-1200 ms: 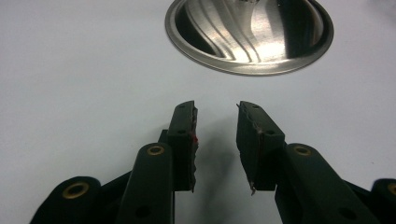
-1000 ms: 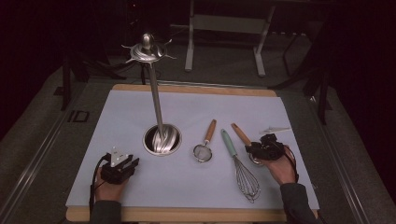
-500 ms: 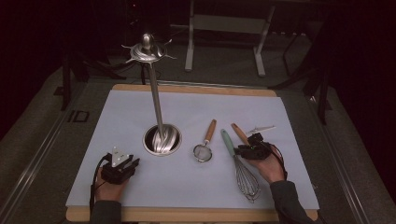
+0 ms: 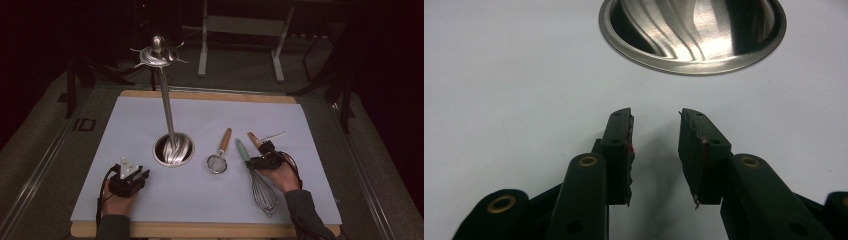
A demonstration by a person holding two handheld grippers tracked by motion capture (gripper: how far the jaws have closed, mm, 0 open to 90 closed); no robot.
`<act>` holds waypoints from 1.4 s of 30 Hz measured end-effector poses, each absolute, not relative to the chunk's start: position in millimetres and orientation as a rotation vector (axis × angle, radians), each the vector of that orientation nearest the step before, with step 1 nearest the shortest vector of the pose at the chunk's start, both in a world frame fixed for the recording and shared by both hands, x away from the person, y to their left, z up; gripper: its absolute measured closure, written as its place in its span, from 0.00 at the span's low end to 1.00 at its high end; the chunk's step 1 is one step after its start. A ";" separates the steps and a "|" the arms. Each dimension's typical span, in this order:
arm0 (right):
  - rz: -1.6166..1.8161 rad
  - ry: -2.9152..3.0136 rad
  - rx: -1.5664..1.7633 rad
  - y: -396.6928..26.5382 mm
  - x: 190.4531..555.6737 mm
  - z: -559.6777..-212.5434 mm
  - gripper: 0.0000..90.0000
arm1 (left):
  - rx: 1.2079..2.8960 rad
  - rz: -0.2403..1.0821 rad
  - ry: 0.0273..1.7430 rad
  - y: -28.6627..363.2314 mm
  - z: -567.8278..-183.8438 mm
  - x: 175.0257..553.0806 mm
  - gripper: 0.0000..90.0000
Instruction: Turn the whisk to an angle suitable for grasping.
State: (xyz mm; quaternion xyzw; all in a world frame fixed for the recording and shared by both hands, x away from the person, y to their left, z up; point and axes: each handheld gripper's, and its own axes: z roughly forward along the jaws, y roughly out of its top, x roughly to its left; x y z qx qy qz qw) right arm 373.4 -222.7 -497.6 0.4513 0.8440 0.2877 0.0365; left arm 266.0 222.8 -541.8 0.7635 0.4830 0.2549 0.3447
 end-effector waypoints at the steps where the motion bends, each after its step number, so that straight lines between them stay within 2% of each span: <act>1: 0.859 2.612 1.375 -219.0 375.4 -496.7 0.73 | 1.982 0.663 1.254 222.8 -541.8 266.0 0.74; 13: 0.686 2.729 1.411 -202.1 389.3 -497.3 0.69 | 1.984 0.661 1.258 222.9 -541.8 266.3 0.73; 21: 0.524 2.776 1.423 -186.5 396.3 -499.2 0.72 | 1.983 0.662 1.255 222.8 -541.8 266.0 0.73; 42: 0.815 2.729 1.359 -200.6 389.5 -466.6 0.77 | 1.972 0.669 1.258 223.6 -541.4 265.3 0.73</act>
